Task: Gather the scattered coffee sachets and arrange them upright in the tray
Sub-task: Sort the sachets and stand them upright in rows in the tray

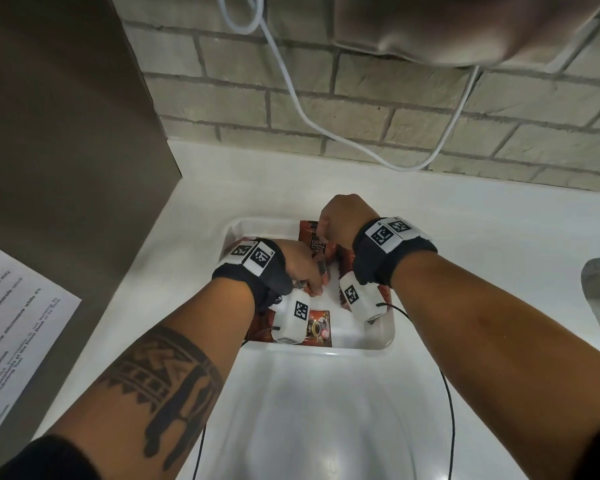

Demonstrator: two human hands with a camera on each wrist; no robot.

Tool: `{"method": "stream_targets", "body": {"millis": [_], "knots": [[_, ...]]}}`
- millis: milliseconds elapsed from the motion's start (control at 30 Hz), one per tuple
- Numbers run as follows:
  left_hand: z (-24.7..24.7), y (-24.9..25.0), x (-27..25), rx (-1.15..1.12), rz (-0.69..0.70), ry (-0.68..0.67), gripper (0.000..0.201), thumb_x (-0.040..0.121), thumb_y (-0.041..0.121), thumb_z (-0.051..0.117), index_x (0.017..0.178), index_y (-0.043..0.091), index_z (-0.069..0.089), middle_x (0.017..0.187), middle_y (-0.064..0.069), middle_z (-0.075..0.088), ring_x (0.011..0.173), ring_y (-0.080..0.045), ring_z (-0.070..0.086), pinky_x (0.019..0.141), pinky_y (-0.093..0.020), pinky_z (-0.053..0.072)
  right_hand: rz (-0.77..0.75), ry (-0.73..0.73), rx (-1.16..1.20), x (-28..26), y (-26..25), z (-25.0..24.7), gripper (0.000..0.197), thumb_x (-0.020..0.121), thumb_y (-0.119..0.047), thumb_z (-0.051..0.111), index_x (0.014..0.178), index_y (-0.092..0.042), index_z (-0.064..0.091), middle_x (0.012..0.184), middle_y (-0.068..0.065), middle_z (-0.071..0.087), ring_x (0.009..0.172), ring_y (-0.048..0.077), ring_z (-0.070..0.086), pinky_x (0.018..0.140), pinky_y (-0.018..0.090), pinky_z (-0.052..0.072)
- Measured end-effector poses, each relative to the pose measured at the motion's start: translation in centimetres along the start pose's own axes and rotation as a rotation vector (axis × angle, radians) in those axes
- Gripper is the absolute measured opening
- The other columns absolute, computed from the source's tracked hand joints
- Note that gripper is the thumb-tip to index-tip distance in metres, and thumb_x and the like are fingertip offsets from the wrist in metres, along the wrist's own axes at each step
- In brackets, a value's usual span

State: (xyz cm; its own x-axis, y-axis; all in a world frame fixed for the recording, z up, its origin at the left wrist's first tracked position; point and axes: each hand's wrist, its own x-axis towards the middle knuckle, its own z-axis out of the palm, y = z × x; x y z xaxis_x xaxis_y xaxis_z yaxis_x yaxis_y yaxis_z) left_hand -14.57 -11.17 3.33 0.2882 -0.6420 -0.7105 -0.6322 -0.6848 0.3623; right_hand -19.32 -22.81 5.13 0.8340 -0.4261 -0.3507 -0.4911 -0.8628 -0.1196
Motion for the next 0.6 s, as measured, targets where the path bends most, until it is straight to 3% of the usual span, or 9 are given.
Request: {"method": "stream_targets", "body": {"millis": [267, 467, 600], "knots": [[-0.1, 0.1, 0.8, -0.030, 0.030, 0.012, 0.038, 0.086, 0.033, 0.074, 0.113, 0.007, 0.073, 0.113, -0.011, 0.073, 0.089, -0.020, 0.060, 0.093, -0.033, 0.052, -0.029, 0.012, 0.012, -0.4, 0.4, -0.4, 0.023, 0.085, -0.013, 0.055, 0.090, -0.012, 0.078, 0.095, 0.001, 0.074, 0.087, 0.021, 0.067, 0.084, 0.035, 0.058], [0.1, -0.4, 0.9, -0.065, 0.027, 0.010, 0.040, 0.081, 0.034, 0.079, 0.111, 0.008, 0.073, 0.108, -0.010, 0.074, 0.104, -0.027, 0.068, 0.097, -0.039, 0.054, -0.011, 0.026, 0.166, -0.9, 0.7, -0.1, 0.019, 0.086, -0.008, 0.060, 0.094, -0.010, 0.078, 0.097, 0.002, 0.076, 0.093, 0.019, 0.069, 0.088, 0.035, 0.057], [0.2, -0.5, 0.7, -0.079, 0.034, 0.028, 0.039, 0.082, 0.032, 0.078, 0.112, 0.008, 0.073, 0.110, -0.009, 0.074, 0.099, -0.024, 0.067, 0.096, -0.037, 0.053, -0.008, 0.030, 0.209, -1.4, 0.8, -0.3, 0.021, 0.084, -0.002, 0.061, 0.094, -0.009, 0.078, 0.096, 0.003, 0.076, 0.093, 0.019, 0.070, 0.088, 0.035, 0.058]]}}
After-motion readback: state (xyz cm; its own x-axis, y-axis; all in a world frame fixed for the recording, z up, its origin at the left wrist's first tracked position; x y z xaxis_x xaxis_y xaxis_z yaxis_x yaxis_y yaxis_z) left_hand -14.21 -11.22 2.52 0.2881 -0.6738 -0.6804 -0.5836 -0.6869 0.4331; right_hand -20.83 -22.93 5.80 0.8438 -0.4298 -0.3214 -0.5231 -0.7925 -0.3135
